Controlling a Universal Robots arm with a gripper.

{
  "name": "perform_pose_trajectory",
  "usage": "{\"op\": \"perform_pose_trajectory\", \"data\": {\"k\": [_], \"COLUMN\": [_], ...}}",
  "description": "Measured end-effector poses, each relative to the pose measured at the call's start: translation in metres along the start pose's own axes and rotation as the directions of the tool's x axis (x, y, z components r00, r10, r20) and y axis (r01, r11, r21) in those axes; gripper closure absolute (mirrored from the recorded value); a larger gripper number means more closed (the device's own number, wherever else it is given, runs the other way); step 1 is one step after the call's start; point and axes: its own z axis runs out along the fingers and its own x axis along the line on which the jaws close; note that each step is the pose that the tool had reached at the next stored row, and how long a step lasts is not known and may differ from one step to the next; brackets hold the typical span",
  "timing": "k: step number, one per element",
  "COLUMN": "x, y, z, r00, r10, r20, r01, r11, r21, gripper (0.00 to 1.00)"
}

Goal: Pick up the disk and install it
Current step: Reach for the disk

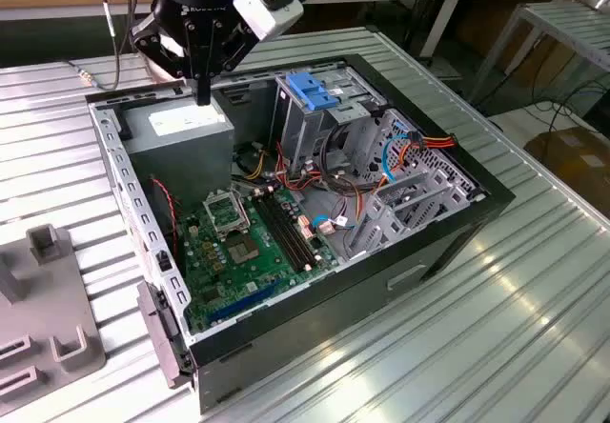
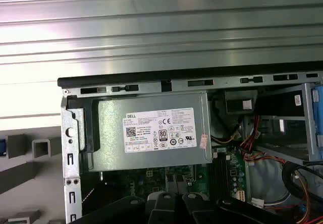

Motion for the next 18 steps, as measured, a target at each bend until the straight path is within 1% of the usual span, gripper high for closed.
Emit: {"op": "perform_pose_trajectory", "data": {"k": [4,9,18], "x": [0.0084,0.0121,0.0242], "y": [-0.0007,-0.001,-0.0019], "z": [-0.0002,-0.0003,-0.0006], "r00": [1.0,1.0,1.0], "r10": [0.0,0.0,0.0], "r20": [0.0,0.0001,0.0], "r01": [0.0,0.0,0.0], "r11": [1.0,1.0,1.0], "r21": [0.0,-0.0001,-0.0001], "gripper": [0.9,0.9,0.9]}}
